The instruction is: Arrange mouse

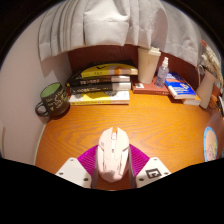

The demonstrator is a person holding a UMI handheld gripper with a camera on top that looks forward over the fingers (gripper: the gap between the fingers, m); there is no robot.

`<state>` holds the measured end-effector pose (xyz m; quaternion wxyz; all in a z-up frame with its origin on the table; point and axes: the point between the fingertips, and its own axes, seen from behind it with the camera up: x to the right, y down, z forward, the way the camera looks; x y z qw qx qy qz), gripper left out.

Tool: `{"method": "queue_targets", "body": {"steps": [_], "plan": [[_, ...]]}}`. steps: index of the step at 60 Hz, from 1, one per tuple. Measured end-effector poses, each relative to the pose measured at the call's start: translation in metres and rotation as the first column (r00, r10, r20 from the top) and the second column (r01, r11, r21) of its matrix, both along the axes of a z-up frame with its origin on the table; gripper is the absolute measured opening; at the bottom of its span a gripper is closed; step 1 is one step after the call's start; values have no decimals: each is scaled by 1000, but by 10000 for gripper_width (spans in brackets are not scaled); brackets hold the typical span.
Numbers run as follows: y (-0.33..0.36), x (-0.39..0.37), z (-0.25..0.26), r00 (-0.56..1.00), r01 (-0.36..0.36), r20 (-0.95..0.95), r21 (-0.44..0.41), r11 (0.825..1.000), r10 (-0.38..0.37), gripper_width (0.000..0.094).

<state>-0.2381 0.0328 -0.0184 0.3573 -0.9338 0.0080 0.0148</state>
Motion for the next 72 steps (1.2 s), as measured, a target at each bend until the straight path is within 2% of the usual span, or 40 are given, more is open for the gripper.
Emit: {"method": "queue_targets", "body": {"steps": [2,6,14,23,30,39,43,48,57,65,72], "plan": [[0,0,0,1000,-8,-10,-15,1000,8,438],[1,0,2,999,-18,-39,-36,999,16,388],[10,4,15,995,-59,-83,-52,997,54,387],[24,51,107,992,-114,-36,83,990,117,392],[22,119,197,991,-137,28,213,967,134,394],[-2,233,272,988,-129,117,329,936,95,390],[-13,285,282,987,-119,146,332,936,73,388],[-27,340,264,991,-77,131,330,941,36,389],[-50,417,183,991,-18,135,161,987,-4,387],[-68,438,105,996,-3,91,48,999,-2,386],[-79,444,54,996,-16,91,-50,999,20,388]]}}
